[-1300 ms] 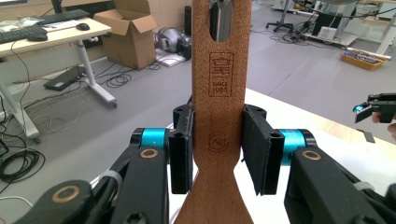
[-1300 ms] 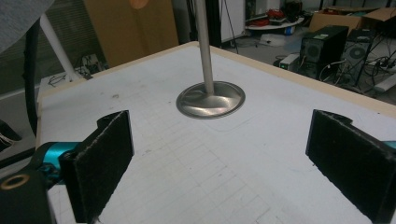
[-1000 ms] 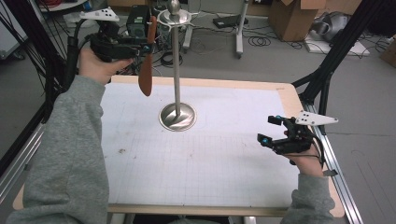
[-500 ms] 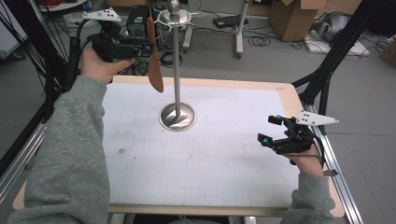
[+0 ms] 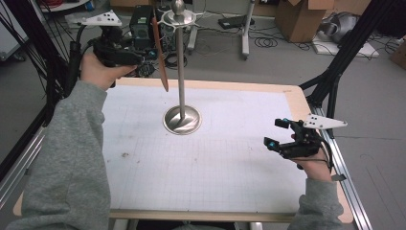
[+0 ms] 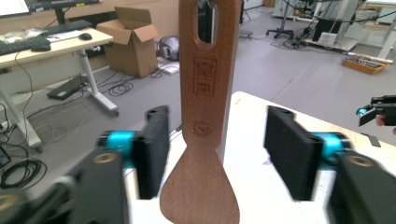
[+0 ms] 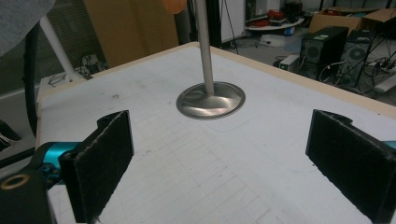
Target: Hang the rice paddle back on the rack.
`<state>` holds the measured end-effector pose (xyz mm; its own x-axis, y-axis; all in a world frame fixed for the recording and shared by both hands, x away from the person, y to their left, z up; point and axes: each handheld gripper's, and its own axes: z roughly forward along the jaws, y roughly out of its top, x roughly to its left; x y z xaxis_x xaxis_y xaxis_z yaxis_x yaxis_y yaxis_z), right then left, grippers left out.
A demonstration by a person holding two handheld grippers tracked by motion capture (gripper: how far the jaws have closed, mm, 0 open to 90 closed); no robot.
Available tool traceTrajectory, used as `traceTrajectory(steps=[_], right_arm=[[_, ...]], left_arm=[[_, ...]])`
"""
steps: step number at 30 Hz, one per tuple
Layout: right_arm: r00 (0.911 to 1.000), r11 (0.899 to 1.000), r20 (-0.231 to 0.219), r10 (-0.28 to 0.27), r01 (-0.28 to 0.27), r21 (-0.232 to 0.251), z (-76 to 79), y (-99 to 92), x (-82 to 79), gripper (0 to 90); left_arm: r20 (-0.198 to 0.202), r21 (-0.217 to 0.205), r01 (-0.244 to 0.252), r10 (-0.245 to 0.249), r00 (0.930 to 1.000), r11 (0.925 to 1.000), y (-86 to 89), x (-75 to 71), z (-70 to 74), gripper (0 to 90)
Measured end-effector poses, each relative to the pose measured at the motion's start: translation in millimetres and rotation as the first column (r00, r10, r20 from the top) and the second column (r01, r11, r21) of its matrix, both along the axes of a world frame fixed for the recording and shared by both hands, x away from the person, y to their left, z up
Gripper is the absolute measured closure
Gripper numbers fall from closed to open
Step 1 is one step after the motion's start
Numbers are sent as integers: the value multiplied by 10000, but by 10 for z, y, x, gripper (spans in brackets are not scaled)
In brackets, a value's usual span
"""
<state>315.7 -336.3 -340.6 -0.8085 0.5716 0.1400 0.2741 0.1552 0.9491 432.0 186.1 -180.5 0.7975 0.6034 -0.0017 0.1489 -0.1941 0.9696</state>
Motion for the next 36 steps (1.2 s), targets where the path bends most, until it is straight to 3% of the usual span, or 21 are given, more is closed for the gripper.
traceTrajectory(steps=[6,12,19,24,36], right_arm=[[10000,10000,49,-12,12,1,0,9,6,62],[9999,10000,114,46,-46,-25,19,25,-6,62],[9997,10000,214,75,-76,25,35,36,-6,62],[9996,9999,250,137,-137,1,44,59,-1,62],[9994,9999,326,138,-139,43,60,98,10,62]], left_arm=[[280,-23,178,-177,9995,9998,74,-85,-98,298],[407,47,-12,10,9992,10000,98,-186,-176,201],[435,-74,73,-70,9990,9999,136,-342,-286,174],[344,-354,-107,119,9993,9993,219,-430,-372,167],[493,-368,-562,580,9971,9977,375,-609,-630,171]])
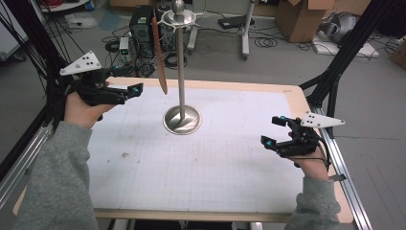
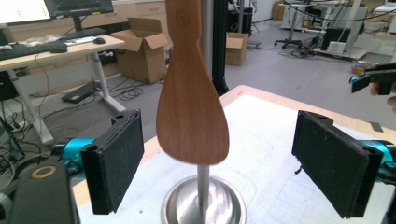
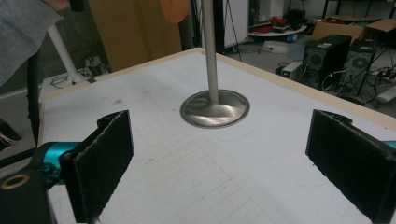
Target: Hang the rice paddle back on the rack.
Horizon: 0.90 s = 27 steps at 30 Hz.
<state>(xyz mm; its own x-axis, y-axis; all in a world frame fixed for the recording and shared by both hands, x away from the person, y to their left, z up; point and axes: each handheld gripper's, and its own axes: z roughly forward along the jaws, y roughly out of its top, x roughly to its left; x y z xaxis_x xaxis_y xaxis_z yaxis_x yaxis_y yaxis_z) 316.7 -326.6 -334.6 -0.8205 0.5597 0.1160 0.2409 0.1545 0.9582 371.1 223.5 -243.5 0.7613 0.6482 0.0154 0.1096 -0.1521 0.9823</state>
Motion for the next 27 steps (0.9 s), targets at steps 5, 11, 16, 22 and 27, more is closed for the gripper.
traceTrajectory(steps=[5,11,16,22,27], right_arm=[[10000,10000,20,62,-62,-36,5,21,3,62],[10000,10000,10,5,-5,-5,5,28,10,62],[10000,10000,68,-8,9,-41,13,39,10,62],[10000,9999,9,89,-88,-60,19,83,13,62],[9998,9997,56,207,-206,-110,18,117,26,62]], left_arm=[[-92,-132,-165,164,9998,9998,81,-49,-111,170],[-138,-295,-364,360,9993,9989,169,-136,-218,166],[-116,-336,-572,569,9983,9978,243,-227,-336,144],[-92,-371,-768,765,9970,9964,300,-317,-437,136],[-69,-346,-893,891,9960,9954,328,-379,-504,135]])
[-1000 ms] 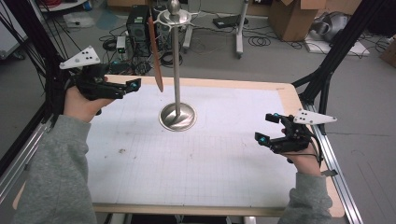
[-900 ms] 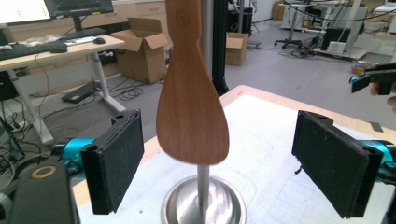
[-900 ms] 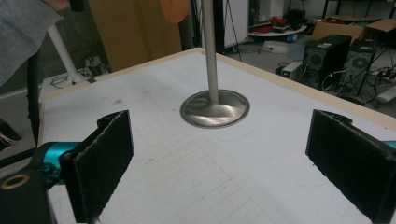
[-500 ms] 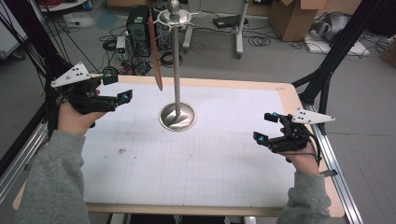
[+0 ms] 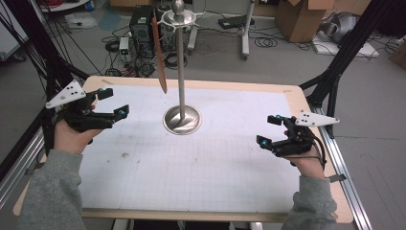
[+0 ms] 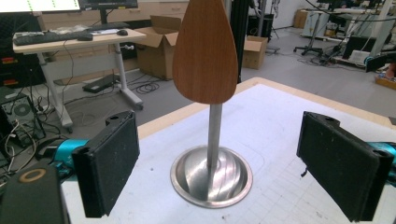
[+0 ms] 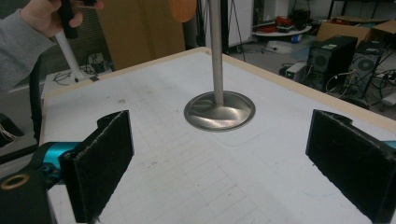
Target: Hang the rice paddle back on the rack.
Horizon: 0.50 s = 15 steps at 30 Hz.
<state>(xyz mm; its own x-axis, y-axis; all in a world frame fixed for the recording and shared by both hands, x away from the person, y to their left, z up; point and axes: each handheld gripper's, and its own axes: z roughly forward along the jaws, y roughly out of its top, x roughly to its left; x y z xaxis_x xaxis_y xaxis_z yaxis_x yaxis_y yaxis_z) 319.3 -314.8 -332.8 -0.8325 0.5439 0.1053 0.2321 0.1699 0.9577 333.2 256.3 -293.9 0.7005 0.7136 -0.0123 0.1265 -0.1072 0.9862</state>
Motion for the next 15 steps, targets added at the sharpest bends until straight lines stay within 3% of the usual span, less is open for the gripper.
traceTrajectory(steps=[8,15], right_arm=[[10000,10000,-36,39,-40,-85,-3,31,-2,62],[9999,9998,-18,101,-101,-190,-20,78,8,62]], left_arm=[[66,-43,6,-6,10000,10000,97,-104,-142,135],[207,-140,-150,153,9997,9998,207,-278,-284,136]])
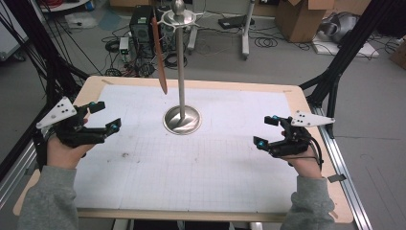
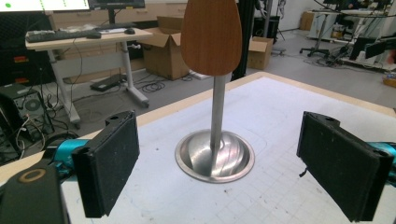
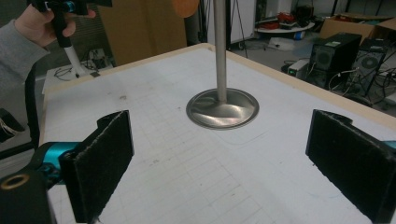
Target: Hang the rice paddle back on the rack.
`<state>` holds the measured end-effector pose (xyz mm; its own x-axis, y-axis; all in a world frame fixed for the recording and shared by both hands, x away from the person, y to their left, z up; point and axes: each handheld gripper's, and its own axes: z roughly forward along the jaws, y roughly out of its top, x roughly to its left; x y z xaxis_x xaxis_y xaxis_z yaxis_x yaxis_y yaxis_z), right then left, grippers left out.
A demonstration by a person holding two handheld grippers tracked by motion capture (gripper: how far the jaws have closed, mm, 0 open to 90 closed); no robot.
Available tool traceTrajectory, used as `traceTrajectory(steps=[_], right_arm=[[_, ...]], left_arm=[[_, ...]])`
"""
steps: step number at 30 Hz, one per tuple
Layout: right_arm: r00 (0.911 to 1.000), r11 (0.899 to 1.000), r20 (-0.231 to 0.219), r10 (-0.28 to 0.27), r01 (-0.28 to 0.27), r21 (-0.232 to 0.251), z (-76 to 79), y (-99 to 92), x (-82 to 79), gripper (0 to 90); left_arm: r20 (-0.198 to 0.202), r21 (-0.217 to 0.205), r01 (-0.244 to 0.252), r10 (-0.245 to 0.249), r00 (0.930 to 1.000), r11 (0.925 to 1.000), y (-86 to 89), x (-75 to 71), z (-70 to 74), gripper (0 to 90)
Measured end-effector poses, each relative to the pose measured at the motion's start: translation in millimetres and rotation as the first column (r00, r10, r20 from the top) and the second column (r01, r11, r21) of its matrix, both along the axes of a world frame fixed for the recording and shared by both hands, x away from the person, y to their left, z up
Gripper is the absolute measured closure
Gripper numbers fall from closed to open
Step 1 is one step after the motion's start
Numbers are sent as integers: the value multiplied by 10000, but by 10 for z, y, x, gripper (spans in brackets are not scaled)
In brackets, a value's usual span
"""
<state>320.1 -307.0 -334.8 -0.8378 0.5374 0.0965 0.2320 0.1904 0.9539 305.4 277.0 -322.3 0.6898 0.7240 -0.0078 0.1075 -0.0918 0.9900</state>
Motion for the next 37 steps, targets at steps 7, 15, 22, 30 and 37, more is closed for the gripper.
traceTrajectory(steps=[7,15,22,30,37], right_arm=[[10000,10000,7,92,-92,4,0,36,-7,61],[10000,10000,8,88,-88,-17,-4,46,-4,62],[10000,10000,6,-10,10,19,-10,32,13,61],[9982,9977,232,-545,535,415,-27,-5,33,61],[9959,9946,358,-826,801,663,-18,-25,30,61]], left_arm=[[-43,49,-188,188,9998,9998,49,-141,-138,136],[-202,380,-390,398,9990,9985,58,-215,-262,137],[-316,334,-500,510,9982,9982,51,-223,-309,136],[-372,373,-1054,1067,9936,9937,92,-259,-344,136],[-530,451,-1237,1261,9906,9913,95,-253,-357,136]])
